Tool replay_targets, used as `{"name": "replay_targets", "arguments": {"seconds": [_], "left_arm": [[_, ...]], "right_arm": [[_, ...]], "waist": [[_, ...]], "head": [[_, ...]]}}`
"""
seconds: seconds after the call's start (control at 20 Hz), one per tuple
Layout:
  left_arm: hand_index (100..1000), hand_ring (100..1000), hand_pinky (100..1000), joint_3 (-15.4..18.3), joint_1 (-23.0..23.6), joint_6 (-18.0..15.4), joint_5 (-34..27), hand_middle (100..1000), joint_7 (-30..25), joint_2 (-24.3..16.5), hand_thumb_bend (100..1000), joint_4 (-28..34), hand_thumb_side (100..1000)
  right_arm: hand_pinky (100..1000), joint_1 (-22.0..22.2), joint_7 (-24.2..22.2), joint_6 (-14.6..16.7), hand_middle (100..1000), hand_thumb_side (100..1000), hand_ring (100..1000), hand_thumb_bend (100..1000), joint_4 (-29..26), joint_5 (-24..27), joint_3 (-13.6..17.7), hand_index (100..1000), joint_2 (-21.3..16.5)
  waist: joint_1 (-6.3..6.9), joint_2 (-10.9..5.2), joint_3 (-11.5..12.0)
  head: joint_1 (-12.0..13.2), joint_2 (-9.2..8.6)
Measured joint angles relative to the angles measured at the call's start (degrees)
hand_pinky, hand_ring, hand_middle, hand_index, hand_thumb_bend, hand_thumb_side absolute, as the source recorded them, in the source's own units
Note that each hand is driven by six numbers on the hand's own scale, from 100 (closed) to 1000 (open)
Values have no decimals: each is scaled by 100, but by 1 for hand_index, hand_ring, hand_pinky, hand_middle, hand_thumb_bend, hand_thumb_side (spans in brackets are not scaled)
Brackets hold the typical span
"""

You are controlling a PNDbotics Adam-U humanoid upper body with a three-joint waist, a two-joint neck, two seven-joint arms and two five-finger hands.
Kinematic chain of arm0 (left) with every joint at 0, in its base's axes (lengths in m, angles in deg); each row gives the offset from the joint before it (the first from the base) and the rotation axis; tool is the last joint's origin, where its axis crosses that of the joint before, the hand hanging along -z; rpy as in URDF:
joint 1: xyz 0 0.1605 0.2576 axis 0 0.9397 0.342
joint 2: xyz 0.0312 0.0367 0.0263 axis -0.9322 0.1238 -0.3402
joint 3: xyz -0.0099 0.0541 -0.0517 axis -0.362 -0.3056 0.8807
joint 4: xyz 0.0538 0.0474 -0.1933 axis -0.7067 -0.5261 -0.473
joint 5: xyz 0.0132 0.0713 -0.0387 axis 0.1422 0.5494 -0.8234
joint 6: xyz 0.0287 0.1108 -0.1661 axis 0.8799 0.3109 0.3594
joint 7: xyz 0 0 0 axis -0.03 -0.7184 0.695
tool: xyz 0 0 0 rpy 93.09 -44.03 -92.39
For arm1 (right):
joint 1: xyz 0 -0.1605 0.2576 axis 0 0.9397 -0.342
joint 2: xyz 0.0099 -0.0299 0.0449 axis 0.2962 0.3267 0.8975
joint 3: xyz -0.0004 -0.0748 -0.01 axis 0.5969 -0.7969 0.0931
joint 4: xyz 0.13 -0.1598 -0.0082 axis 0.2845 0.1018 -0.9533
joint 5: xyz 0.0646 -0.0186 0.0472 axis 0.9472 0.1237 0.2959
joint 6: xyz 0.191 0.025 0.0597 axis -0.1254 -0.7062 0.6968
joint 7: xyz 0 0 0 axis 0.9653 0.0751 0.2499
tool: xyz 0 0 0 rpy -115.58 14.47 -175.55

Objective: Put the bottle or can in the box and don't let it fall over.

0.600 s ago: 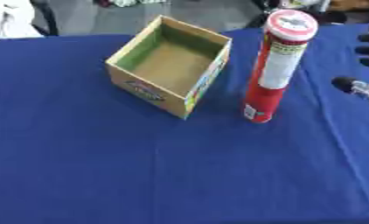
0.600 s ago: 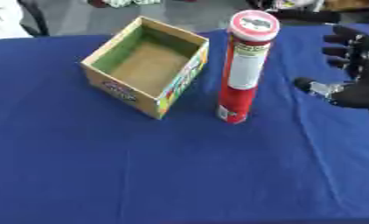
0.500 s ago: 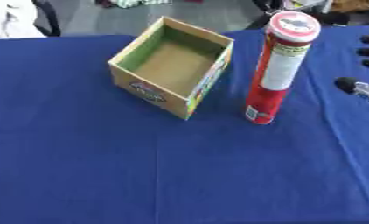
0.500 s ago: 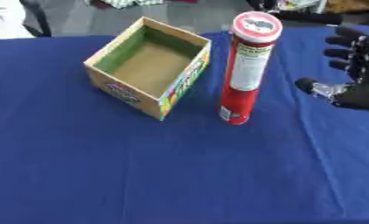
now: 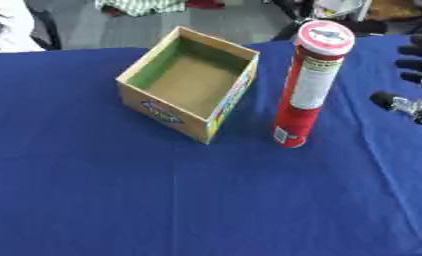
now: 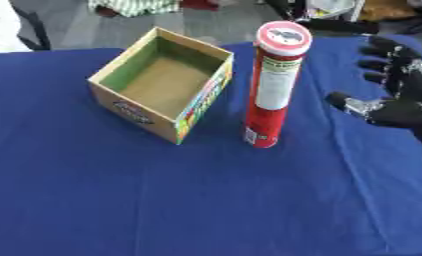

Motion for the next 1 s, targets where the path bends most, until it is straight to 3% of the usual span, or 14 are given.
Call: {"name": "replay_targets", "arguments": {"seconds": [0.5, 1.0], "left_arm": [[892, 778, 835, 0, 30, 17, -2, 738, 28, 38, 715, 62, 444], [888, 776, 832, -29, 30, 43, -50, 737, 47, 60, 690, 97, 492]], "right_arm": [[931, -73, -109, -106, 887, 100, 903, 624, 2, -33, -103, 951, -1], [931, -533, -413, -255, 888, 100, 915, 630, 282, -46, -431, 928, 14]], "waist": [[-14, 1, 38], [-31, 14, 128]], "head": [[-133, 12], [-193, 49]]}}
